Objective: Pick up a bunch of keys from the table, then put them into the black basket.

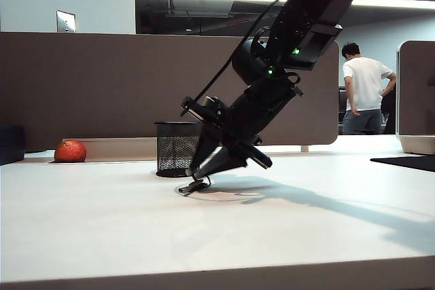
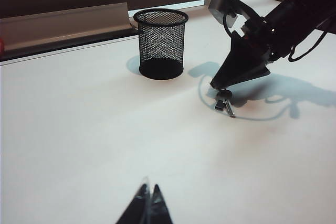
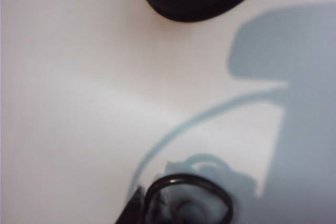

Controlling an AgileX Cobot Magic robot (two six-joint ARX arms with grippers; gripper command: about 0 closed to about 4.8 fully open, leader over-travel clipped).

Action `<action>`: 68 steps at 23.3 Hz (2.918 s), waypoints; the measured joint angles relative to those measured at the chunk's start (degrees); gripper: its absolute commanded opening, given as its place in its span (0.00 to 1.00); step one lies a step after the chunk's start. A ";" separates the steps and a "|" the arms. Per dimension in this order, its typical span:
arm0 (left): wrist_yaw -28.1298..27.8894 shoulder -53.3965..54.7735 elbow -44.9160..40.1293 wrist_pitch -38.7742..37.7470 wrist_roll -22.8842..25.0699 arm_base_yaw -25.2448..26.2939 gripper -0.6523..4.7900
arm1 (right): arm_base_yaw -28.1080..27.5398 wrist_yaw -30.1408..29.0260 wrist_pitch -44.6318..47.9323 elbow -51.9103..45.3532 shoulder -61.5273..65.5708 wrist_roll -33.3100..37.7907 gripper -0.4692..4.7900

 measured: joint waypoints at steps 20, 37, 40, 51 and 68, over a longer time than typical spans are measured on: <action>-0.02 0.00 0.00 0.00 0.00 0.00 0.11 | 0.00 1.68 -0.13 -0.02 -0.98 -0.04 0.08; 0.00 0.00 0.00 0.00 0.00 -0.02 0.11 | 0.00 1.77 1.18 -0.02 -14.51 -3.54 0.08; -0.02 0.00 0.00 0.00 0.00 -0.02 0.11 | 0.00 1.81 3.91 -0.02 -15.47 -3.63 0.08; 0.00 0.00 0.00 -0.02 0.00 -0.02 0.11 | 0.02 7.91 7.65 5.68 -15.54 -8.26 0.08; -0.02 0.02 0.00 -0.04 0.00 -0.02 0.11 | 0.04 8.98 19.39 10.01 -5.29 -9.49 0.08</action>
